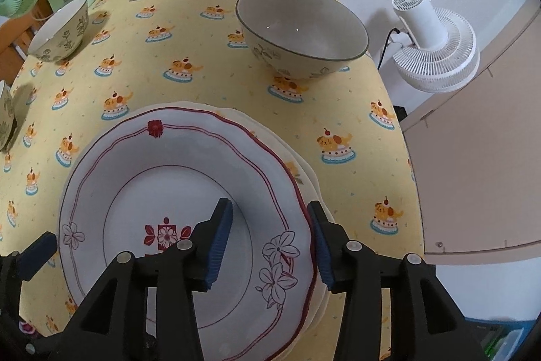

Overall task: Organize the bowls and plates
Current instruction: 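Lower the red-rimmed plate onto the stack and open the left gripper, then move the left gripper to the large white bowl beside the green fan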

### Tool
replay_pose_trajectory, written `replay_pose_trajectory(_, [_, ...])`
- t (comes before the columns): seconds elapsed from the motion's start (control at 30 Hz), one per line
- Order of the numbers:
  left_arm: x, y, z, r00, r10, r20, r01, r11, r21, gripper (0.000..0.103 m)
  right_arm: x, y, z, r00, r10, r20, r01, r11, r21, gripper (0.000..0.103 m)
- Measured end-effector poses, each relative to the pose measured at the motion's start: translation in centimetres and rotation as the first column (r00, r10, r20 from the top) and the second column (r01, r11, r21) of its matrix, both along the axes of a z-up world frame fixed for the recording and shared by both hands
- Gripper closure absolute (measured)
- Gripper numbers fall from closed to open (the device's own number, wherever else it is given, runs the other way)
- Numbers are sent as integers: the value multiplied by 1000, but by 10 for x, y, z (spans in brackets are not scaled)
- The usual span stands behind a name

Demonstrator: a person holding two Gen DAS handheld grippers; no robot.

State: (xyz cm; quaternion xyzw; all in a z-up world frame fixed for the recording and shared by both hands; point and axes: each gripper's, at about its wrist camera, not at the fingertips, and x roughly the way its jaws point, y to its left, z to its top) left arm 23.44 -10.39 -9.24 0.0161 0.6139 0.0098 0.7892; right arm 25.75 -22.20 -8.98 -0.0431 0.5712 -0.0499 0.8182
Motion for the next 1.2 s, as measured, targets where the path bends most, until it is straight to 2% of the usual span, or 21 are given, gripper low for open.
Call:
replay_pose_trajectory(0.1, [-1,0,-2,1000,-2,-7,2,1000,1,22,-2,2,-3,1000,8,-4,-8,1000,-20,48])
replay_pose_trajectory(0.2, [-3,-1,-2,1000,1,-9,-1,1000,-6,22,-4,1,-2,1000,22,-4,-22,1000,3,43])
replay_pose_trajectory(0.4, [-7,-5,3,1000,12,14,-12,1000,-18,20,-7,-5,-2,998,53,-40,-50,995,81,26])
replay_pose_trajectory(0.5, [-11,-2,6,999,32,40,-30,998,-51,18,-10,-8,3,997,72,-26,-69,992,107,25])
replay_pose_trajectory(0.63, [-15,-1,13,995,62,79,-59,998,-38,14,-11,-6,7,994,112,-8,-110,986,127,23])
replay_pose_trajectory(0.9, [-22,24,35,988,91,129,-82,994,-69,9,-14,13,30,991,129,32,-132,984,122,23])
replay_pose_trajectory(1.07, [-24,54,45,987,59,152,-47,995,-83,10,-20,43,43,992,117,49,-122,986,113,23])
replay_pose_trajectory(1.2, [-26,84,57,984,20,176,-7,997,-75,10,-27,72,54,996,63,68,-70,992,106,23])
